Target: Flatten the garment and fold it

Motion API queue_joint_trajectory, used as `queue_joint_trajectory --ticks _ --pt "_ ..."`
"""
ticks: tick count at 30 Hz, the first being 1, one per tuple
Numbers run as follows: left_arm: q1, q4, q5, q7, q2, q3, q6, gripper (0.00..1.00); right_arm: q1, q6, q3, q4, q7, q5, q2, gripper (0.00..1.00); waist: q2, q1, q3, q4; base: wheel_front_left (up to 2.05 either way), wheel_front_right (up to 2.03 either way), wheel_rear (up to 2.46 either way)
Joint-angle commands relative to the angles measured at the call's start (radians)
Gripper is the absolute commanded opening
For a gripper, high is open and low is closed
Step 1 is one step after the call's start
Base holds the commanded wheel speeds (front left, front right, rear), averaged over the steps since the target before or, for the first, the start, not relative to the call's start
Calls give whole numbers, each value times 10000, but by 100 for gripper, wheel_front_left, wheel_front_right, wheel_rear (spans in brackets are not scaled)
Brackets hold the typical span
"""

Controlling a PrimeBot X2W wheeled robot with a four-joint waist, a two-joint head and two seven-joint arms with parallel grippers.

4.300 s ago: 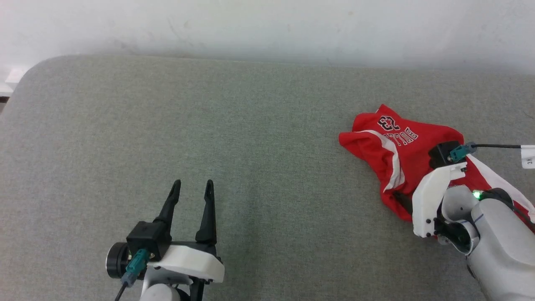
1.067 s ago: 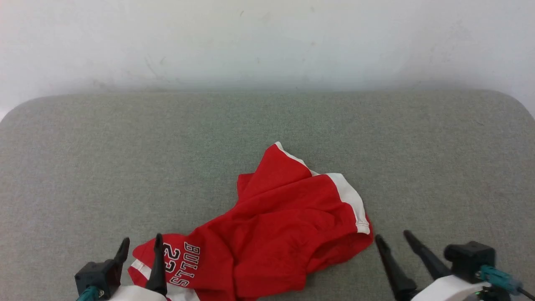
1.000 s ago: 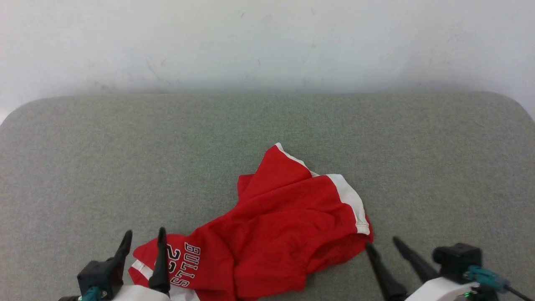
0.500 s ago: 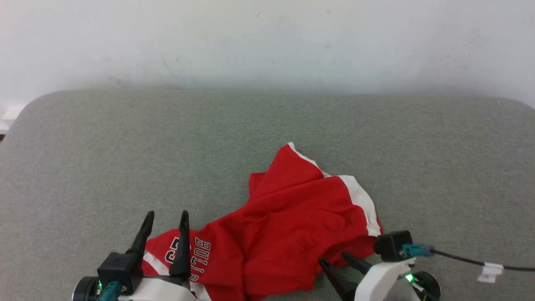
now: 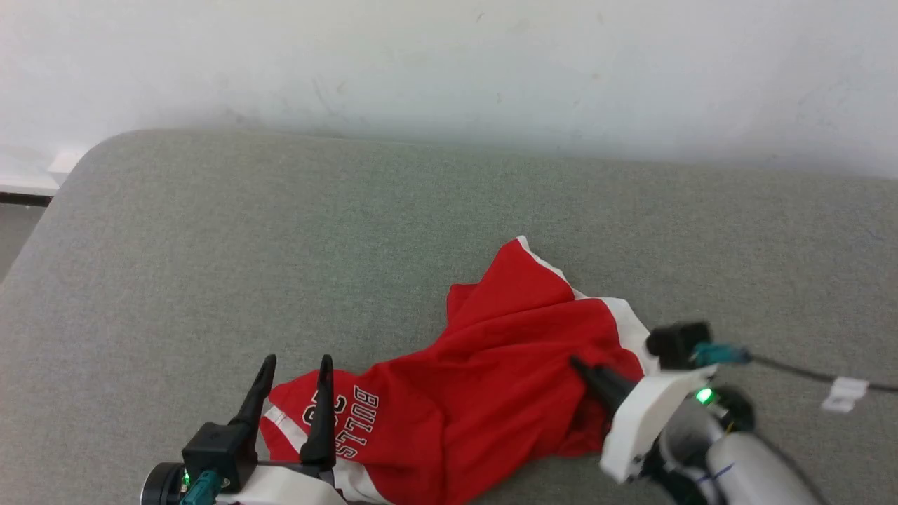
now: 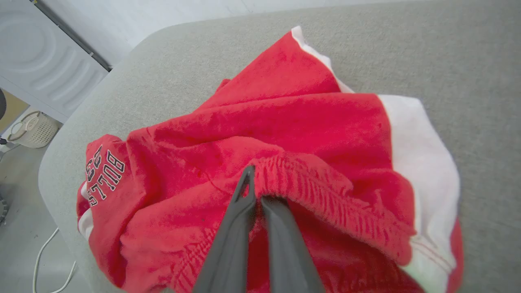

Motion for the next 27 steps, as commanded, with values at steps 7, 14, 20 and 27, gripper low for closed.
queue_joint_trajectory --ticks 7,14,20,27 --pt "-650 108 25 -221 -214 -201 -159 100 -1988 -6 -852 -4 580 -261 -1071 0 0 0 698 246 0 0 0" --pt "-1276 459 87 -441 -575 -440 -340 100 -3818 -6 -1237 1430 852 -156 -1617 0 0 0 1523 642 0 0 0" --pt "-1490 900 61 -582 -748 -372 -433 100 -4161 -6 -814 2656 -71 -35 -1545 100 0 0 1651 619 0 0 0" --pt "-1239 1292 -7 -627 -607 -113 -376 100 -2932 -6 -382 2368 -2086 212 -1574 100 0 0 1040 140 0 0 0"
